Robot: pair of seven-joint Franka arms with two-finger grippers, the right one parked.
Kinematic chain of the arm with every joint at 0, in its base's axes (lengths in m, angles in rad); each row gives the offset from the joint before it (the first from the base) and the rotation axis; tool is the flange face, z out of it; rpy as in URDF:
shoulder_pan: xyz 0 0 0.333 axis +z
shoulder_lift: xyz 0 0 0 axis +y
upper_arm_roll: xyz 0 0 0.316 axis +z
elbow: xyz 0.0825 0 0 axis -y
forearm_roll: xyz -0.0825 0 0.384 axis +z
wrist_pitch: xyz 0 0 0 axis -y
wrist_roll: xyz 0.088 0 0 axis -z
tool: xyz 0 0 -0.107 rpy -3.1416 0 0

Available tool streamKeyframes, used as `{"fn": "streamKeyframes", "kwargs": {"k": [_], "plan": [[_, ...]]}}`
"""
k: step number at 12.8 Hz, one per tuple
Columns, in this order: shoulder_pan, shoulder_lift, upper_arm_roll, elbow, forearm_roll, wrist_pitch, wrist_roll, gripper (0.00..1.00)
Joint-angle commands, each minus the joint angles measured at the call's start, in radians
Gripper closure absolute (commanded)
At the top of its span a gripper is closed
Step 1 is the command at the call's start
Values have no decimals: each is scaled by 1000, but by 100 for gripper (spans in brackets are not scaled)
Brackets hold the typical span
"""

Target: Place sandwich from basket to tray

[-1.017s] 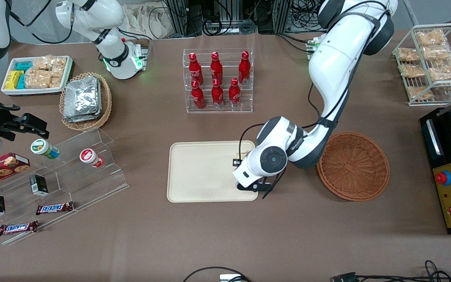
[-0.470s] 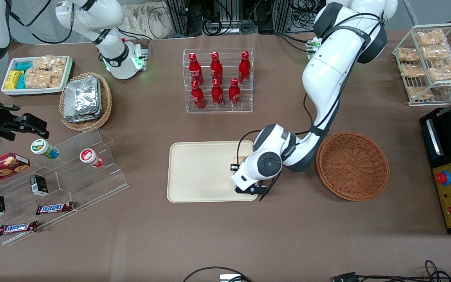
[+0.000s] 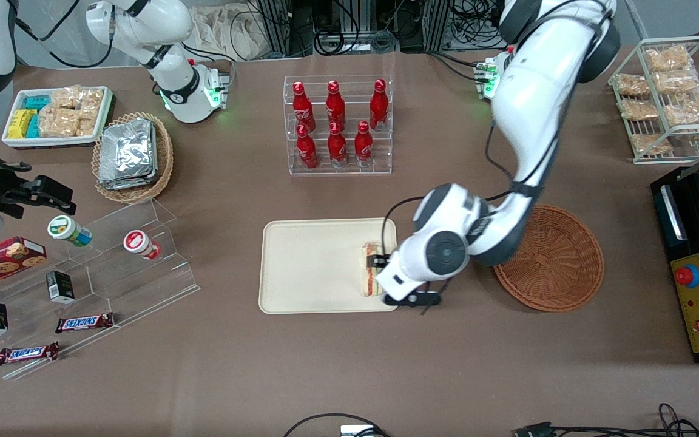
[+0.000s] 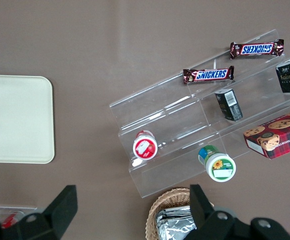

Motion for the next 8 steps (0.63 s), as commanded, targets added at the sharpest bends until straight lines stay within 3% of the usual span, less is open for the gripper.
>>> {"fn": "streamKeyframes", "kwargs": {"k": [1, 5, 8], "plan": [[119, -182, -3, -46, 12, -202, 47, 0], [331, -357, 19, -52, 50, -457, 334, 0], [457, -498, 22, -122, 75, -533, 405, 0]]}}
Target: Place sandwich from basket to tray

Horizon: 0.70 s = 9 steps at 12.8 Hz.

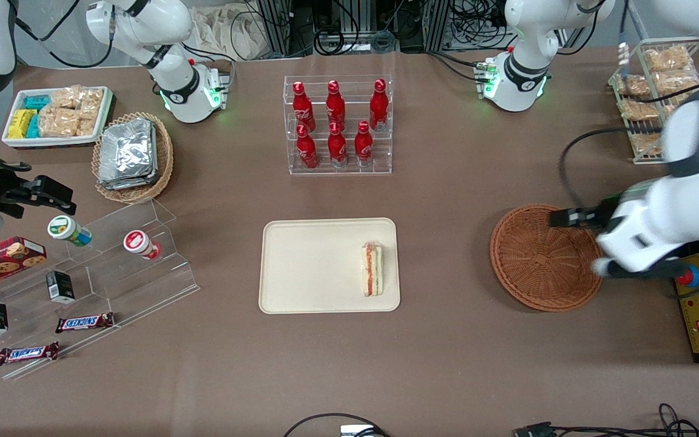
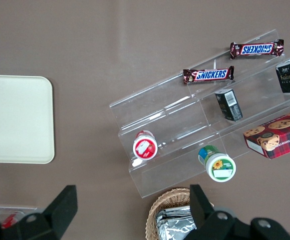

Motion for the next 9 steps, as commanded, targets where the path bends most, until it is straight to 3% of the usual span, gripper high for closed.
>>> {"fn": "streamKeyframes", "kwargs": {"k": [1, 3, 9], "plan": [[58, -159, -10, -132, 71, -4, 64, 0], [58, -193, -10, -170, 114, -1, 79, 0], [60, -357, -7, -468, 119, 198, 93, 0]]}}
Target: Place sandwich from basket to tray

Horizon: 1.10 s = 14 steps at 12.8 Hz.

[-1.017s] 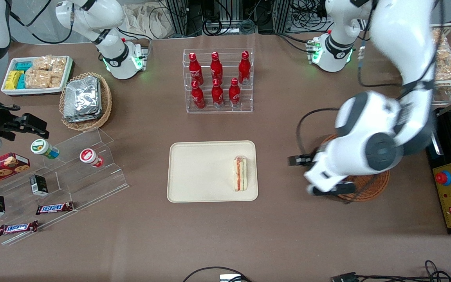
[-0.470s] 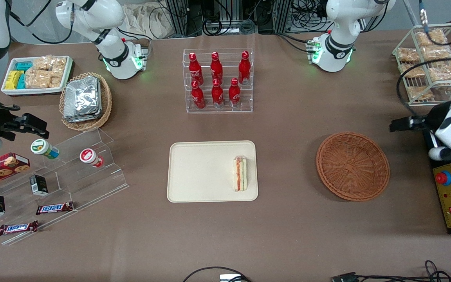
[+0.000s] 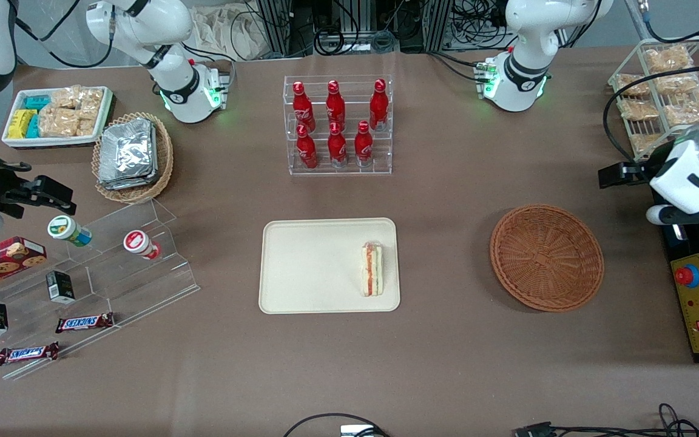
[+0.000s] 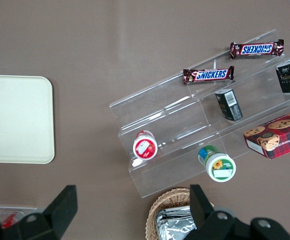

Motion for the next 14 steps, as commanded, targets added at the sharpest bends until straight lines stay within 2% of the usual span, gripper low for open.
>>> {"fn": "streamKeyframes", "kwargs": {"k": [1, 3, 5, 14], "plan": [[1, -92, 4, -109, 14, 65, 24, 0], [1, -104, 5, -101, 14, 100, 56, 0], [-25, -101, 59, -64, 13, 102, 166, 0], [-31, -91, 77, -70, -6, 99, 131, 0]]}}
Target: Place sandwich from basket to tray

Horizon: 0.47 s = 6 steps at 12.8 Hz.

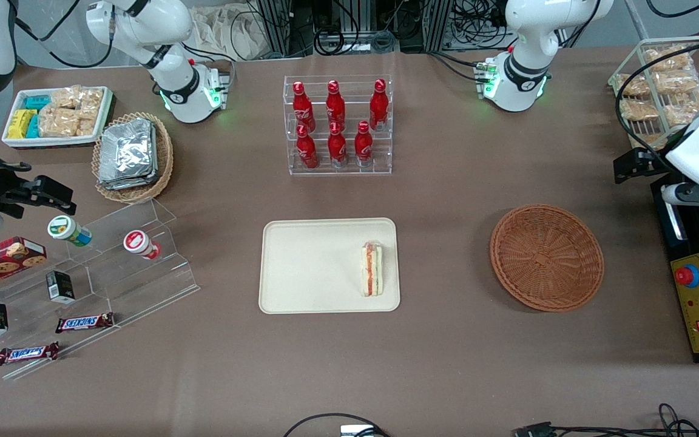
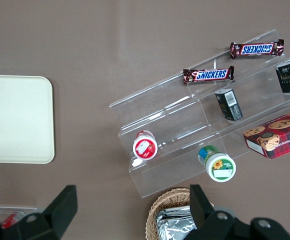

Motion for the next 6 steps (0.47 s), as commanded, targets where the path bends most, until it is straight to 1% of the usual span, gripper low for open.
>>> {"fn": "streamKeyframes", "kwargs": {"k": [1, 6], "plan": [[-9, -3, 9, -3, -6, 0, -13, 0], [-8, -1, 9, -3, -6, -1, -33, 0]]}}
